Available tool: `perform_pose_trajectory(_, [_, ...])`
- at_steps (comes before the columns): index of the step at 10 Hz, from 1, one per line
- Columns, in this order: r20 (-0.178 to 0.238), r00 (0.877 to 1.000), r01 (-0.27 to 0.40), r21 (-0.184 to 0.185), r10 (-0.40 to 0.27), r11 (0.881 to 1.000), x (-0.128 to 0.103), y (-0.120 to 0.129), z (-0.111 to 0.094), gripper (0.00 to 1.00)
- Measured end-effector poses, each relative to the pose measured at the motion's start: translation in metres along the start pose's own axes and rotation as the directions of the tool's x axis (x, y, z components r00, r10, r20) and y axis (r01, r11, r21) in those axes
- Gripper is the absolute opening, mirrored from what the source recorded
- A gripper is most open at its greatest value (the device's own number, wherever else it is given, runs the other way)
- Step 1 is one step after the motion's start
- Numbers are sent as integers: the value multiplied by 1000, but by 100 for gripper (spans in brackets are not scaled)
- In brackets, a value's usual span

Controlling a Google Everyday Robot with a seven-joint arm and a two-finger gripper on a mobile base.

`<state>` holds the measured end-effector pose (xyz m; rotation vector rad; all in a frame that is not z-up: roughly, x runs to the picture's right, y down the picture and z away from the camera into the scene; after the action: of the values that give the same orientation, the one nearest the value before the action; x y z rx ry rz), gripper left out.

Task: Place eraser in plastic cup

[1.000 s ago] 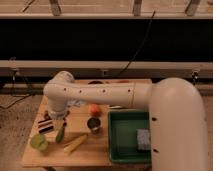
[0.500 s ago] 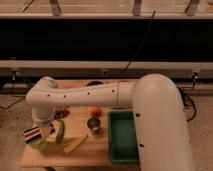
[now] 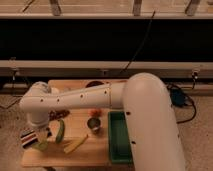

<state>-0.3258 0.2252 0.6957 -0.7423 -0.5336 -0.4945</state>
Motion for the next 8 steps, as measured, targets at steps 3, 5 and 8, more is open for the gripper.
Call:
perform_pose_trajectory(3, [-3, 1000, 11, -5, -11, 1000, -5, -1, 5, 73])
perform_pose_trajectory(5, [-4, 1000, 18, -8, -18, 1000, -8, -2, 8, 80])
perform_pose_trajectory(8, [-4, 1000, 25, -9, -25, 1000, -10, -3, 10, 80])
